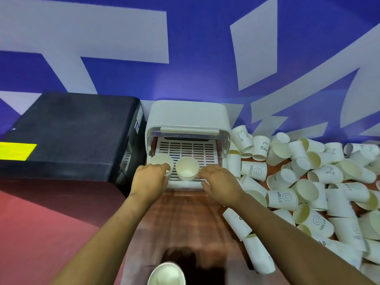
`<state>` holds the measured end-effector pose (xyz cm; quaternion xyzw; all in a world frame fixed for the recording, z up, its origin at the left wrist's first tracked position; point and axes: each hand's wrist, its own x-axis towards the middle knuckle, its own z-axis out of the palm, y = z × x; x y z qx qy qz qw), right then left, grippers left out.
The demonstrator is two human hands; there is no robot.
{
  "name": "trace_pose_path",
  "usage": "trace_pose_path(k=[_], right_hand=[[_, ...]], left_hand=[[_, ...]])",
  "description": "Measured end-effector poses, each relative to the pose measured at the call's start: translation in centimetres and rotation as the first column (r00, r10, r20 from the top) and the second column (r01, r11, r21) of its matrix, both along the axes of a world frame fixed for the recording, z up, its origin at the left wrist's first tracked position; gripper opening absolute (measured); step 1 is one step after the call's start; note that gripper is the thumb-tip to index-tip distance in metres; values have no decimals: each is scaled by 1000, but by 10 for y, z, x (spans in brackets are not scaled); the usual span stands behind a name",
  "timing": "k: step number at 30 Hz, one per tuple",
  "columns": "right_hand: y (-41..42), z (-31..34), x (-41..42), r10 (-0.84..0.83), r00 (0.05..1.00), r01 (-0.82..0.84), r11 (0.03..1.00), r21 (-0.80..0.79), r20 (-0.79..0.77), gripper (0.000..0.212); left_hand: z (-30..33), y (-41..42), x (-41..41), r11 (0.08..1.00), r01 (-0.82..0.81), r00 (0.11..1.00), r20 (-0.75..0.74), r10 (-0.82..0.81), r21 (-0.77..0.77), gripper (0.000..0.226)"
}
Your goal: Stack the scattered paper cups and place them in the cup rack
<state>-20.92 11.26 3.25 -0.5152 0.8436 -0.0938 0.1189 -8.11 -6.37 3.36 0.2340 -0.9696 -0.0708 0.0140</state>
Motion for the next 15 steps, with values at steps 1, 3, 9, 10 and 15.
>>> trace_pose_path(k=[1,3,9,10,15], right_hand=[[5,1,1,-11,1000,11,1000,0,1,31],[16,5,3,-40,999,41,999,-8,14,29],[77,15,-2,-243,968,243,970,-5,57,25],[89,16,-2,-278,959,279,960,-7,52,25],[148,11,2,-424,900,428,903,-23,98,22]], left_hand=[[4,3,2,1000,-1,1000,-10,2,23,29],[13,9,7,994,-17,999,-41,21,111,30],[46,58,17,936,68,989,-145,-18,345,26],[49,66,17,931,90,989,-144,-41,353,26],[57,102,13,907,252,959,-215,-187,337,23]])
